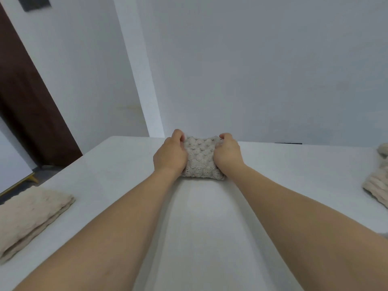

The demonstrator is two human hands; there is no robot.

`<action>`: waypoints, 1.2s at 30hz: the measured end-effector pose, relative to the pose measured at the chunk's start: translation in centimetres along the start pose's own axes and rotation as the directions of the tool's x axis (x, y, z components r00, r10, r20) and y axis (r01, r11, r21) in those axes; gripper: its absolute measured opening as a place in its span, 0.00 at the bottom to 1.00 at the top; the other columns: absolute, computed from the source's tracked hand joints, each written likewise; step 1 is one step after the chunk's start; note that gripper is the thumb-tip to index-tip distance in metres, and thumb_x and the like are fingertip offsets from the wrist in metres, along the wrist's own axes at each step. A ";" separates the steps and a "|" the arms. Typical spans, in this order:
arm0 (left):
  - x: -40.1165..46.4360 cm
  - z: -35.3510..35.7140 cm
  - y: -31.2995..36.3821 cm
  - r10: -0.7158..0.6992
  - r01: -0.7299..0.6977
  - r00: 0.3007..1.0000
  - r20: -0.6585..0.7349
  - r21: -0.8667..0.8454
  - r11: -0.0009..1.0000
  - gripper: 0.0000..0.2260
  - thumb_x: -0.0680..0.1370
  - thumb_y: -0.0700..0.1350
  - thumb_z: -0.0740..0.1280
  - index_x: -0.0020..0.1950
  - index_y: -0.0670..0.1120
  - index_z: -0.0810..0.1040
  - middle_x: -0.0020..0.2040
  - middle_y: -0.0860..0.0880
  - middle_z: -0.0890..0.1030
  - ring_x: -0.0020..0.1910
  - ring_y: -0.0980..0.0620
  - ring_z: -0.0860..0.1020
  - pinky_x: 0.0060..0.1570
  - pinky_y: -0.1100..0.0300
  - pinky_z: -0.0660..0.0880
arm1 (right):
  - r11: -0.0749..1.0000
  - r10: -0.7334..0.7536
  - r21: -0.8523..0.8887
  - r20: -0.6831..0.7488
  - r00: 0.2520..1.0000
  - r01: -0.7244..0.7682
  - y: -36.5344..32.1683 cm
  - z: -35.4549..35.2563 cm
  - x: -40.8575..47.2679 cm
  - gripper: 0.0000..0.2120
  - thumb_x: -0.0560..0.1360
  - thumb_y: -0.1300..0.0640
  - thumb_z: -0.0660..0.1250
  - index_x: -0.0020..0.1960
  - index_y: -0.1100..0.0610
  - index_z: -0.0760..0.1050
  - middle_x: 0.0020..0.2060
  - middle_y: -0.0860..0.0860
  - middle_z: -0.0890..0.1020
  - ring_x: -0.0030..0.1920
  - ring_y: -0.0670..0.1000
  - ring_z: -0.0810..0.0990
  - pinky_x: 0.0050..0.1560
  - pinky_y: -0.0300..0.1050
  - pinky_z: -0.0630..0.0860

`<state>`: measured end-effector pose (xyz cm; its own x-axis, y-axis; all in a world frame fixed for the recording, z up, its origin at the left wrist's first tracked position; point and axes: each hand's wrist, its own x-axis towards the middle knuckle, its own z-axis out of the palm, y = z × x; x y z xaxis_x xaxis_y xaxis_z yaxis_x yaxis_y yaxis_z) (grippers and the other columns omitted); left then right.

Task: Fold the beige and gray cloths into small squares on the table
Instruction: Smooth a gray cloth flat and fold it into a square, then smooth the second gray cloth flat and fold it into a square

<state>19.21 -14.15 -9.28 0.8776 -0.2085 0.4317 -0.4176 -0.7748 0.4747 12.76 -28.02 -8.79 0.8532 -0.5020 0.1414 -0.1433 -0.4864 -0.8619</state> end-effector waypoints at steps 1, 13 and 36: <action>1.1 0.5 -0.5 -0.004 0.004 1.000 0.005 0.009 1.000 0.11 0.80 0.41 0.52 0.55 0.54 0.70 0.50 0.51 0.78 0.46 0.47 0.76 0.40 0.56 0.67 | 1.000 -0.017 -0.017 -0.008 1.000 0.017 0.0 0.7 1.0 0.20 0.79 0.66 0.55 0.71 0.61 0.63 0.64 0.60 0.69 0.59 0.57 0.71 0.50 0.40 0.64; 5.9 4.8 -3.3 -0.043 0.038 0.991 0.127 0.046 0.998 0.17 0.79 0.48 0.54 0.56 0.58 0.81 0.63 0.52 0.76 0.57 0.48 0.77 0.49 0.58 0.69 | 0.799 -0.062 -0.601 -0.076 0.995 0.004 1.9 4.4 6.2 0.16 0.75 0.59 0.57 0.62 0.60 0.71 0.62 0.59 0.69 0.62 0.60 0.66 0.60 0.51 0.63; -3.2 -2.0 4.2 0.186 -0.176 0.982 -0.032 0.205 0.963 0.17 0.81 0.47 0.54 0.68 0.42 0.68 0.61 0.42 0.72 0.57 0.41 0.69 0.54 0.51 0.68 | 0.644 0.066 -0.760 0.173 0.983 0.091 1.7 -11.1 -1.1 0.21 0.82 0.52 0.49 0.72 0.59 0.63 0.71 0.59 0.65 0.69 0.61 0.65 0.67 0.53 0.62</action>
<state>14.14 -15.50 -7.12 0.7762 -0.3299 0.5373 -0.5084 -0.8315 0.2241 6.00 -36.22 -5.05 0.9160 -0.4013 -0.0023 -0.3957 -0.9021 -0.1720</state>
